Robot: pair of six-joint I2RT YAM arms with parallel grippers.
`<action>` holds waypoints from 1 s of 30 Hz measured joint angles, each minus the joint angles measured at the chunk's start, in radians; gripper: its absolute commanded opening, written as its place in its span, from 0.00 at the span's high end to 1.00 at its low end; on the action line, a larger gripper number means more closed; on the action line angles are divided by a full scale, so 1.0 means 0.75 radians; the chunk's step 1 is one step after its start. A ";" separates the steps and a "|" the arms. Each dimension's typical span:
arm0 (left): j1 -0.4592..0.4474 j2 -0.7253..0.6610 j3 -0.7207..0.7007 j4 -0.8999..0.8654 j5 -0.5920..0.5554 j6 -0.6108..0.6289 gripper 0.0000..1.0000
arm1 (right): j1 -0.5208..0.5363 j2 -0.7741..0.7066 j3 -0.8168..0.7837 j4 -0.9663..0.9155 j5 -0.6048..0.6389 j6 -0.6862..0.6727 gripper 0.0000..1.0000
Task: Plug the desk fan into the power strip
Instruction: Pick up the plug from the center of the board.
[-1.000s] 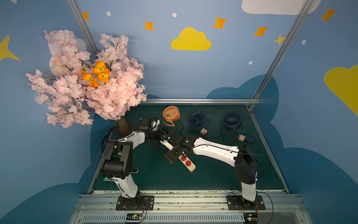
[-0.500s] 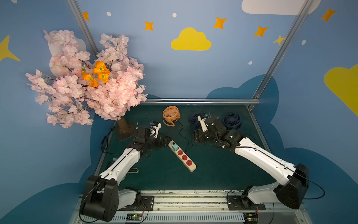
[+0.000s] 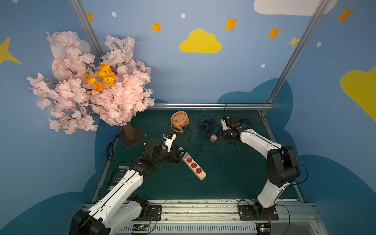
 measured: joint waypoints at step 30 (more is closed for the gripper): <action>-0.069 0.019 -0.020 0.011 -0.091 -0.021 0.08 | 0.130 0.439 0.388 -0.175 0.339 0.407 0.19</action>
